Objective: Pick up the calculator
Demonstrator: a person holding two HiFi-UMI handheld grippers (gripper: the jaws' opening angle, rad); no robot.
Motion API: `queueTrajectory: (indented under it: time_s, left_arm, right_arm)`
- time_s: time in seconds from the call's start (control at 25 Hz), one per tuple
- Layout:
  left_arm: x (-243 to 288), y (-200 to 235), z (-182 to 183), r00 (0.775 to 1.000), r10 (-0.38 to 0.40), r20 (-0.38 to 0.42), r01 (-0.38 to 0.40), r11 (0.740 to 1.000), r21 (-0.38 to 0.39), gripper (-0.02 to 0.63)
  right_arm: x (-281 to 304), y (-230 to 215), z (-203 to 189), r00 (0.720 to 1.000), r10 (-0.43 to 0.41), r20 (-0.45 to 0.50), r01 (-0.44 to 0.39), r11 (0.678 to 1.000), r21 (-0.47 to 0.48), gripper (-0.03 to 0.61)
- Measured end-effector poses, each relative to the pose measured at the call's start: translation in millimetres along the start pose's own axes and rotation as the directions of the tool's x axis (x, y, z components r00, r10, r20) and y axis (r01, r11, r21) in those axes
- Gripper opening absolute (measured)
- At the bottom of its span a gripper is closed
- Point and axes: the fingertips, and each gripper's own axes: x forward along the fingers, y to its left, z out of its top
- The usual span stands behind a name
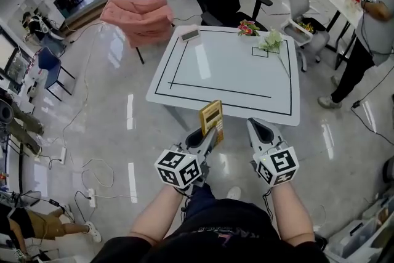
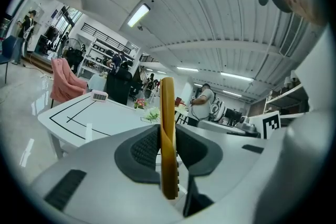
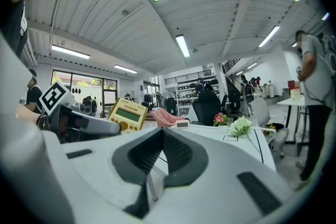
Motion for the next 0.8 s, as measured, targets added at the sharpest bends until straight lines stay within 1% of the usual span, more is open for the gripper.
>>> queueTrajectory:
  time_s: [0.28,0.44,0.8]
  left_arm:
    - [-7,1,4,1.000,-0.002,-0.001,0.002,1.000,0.017,0.080]
    - [-5,0,8,1.000,-0.015,-0.006,0.015,1.000,0.024,0.081]
    - [-6,-2,12,1.000,-0.019,-0.013,0.020,0.999,0.033,0.080]
  right_arm:
    - [0,7,2,1.000,0.004,0.004,-0.004,1.000,-0.009,0.002]
    - [2,7,7,1.000,-0.002,0.015,0.002,1.000,-0.009,0.002]
    - [2,11,8,1.000,0.000,0.025,0.000,1.000,0.004,0.002]
